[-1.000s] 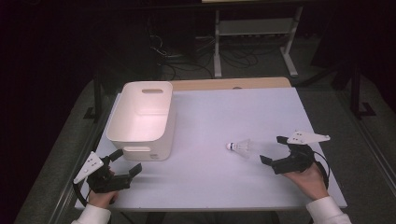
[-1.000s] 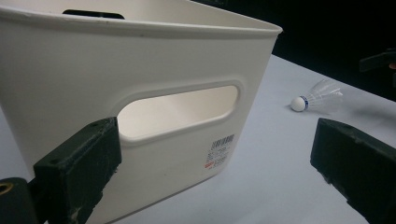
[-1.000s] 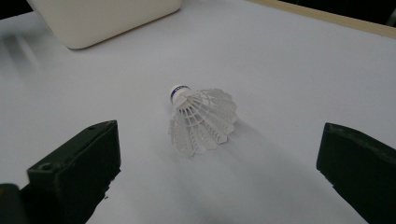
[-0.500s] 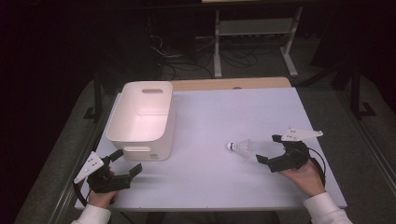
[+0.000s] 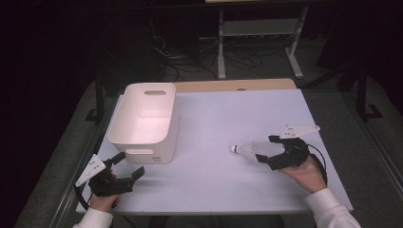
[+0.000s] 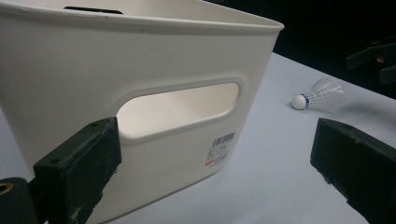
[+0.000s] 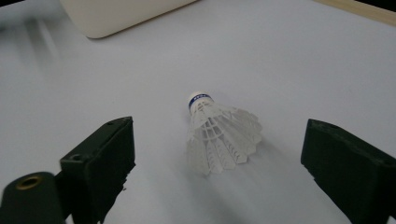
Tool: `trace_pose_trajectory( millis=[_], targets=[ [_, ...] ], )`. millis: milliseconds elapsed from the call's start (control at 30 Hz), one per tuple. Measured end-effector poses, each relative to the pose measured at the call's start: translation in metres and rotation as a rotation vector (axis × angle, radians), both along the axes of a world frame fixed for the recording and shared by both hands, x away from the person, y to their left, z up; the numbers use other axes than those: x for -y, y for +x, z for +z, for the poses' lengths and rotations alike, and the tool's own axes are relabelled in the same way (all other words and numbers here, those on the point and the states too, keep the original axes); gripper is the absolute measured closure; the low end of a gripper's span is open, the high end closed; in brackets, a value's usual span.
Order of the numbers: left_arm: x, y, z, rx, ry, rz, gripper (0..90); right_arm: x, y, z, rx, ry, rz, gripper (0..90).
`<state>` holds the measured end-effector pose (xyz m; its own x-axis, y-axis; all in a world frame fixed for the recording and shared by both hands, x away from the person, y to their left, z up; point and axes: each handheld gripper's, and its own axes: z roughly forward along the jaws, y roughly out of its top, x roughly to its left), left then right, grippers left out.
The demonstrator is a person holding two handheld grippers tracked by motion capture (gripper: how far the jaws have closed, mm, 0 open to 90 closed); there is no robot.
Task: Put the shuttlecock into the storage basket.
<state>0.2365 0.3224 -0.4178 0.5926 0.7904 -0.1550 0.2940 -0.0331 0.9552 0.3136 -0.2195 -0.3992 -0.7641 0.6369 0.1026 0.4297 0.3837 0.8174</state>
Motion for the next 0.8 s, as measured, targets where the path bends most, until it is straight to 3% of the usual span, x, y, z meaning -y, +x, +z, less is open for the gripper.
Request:
trace_pose_trajectory(
  millis=[300, 500, 800],
  targets=[
    [0.001, 0.0, 0.0, -0.001, -0.009, 0.001, 1.5, -0.005, 0.008, 0.007, -0.018, -0.014, 0.024, 13.2],
    [0.002, 0.0, 0.0, -0.004, -0.009, 0.003, 1.5, -0.007, 0.018, 0.014, -0.044, -0.024, 0.036, 20.4],
    [0.002, 0.0, 0.0, -0.004, -0.011, 0.0, 1.5, -0.012, 0.029, 0.02, -0.044, -0.055, 0.051, 32.4]
  ],
)
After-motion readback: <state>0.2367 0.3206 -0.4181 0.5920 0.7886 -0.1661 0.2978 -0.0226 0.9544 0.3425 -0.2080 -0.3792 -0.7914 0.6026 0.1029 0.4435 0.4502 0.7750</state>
